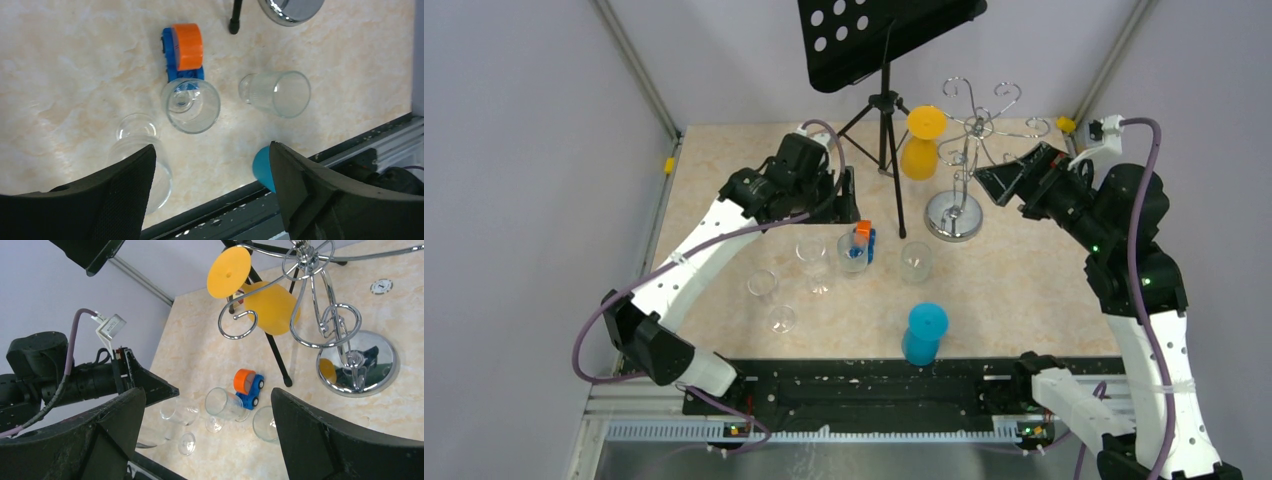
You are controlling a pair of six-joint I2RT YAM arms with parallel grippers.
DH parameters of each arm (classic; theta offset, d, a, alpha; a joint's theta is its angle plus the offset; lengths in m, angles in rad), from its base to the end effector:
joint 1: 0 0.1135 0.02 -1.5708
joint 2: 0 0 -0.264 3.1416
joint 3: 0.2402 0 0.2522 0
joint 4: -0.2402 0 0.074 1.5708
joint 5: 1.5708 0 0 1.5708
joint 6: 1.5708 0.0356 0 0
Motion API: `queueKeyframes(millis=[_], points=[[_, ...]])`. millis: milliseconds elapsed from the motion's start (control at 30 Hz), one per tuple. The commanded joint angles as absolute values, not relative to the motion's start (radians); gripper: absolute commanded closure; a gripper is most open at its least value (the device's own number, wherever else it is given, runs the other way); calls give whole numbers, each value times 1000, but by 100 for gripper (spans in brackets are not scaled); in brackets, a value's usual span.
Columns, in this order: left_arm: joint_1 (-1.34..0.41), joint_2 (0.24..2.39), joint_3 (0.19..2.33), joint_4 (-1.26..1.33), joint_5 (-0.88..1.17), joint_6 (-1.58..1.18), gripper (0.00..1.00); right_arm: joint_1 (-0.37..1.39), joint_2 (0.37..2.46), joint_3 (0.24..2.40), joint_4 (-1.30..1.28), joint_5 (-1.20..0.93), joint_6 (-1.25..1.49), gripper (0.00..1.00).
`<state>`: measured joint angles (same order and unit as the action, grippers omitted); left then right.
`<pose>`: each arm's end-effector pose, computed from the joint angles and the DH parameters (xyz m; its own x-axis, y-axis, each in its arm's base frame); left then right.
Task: Place the wine glass upside down on the wine glass rack
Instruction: Pick up the wine glass at the center of the board.
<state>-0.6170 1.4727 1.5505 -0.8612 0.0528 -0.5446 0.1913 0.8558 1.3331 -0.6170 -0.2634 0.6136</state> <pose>0.2528 -0.1817 0.3778 -0.8074 -0.0615 -0.5867 0.2221 0.8897 -0.3989 0.1399 0.0365 0.4636 -0.3632 0.4960 -0.7887 -0.2783 0.7501 0.5999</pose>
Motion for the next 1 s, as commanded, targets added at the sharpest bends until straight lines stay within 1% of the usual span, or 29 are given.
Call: queueKeyframes(millis=[0, 100, 300, 367, 433, 633, 700, 733, 800, 967], points=[[-619, 1437, 1596, -979, -31, -409, 15, 182, 837, 1319, -593, -258, 636, 1], [-618, 1436, 1585, -998, -24, -398, 15, 181, 827, 1314, -613, -253, 633, 1], [-621, 1510, 1648, -1107, -41, -381, 18, 182, 813, 1306, -629, -249, 638, 1], [-620, 1534, 1661, -1122, -21, -380, 21, 182, 813, 1305, -625, -244, 639, 1], [-621, 1551, 1663, -1126, 18, -378, 27, 181, 815, 1302, -619, -243, 641, 1], [-622, 1615, 1655, -1157, 37, -378, 35, 181, 829, 1300, -602, -239, 642, 2], [-622, 1651, 1681, -1192, 47, -373, 42, 182, 833, 1301, -599, -239, 643, 2], [-624, 1668, 1690, -1204, 58, -369, 47, 181, 833, 1300, -598, -238, 642, 2], [-628, 1699, 1708, -1231, 63, -361, 52, 181, 834, 1297, -592, -234, 642, 2], [-644, 1733, 1703, -1254, 18, -348, 52, 181, 839, 1298, -578, -224, 647, 2]])
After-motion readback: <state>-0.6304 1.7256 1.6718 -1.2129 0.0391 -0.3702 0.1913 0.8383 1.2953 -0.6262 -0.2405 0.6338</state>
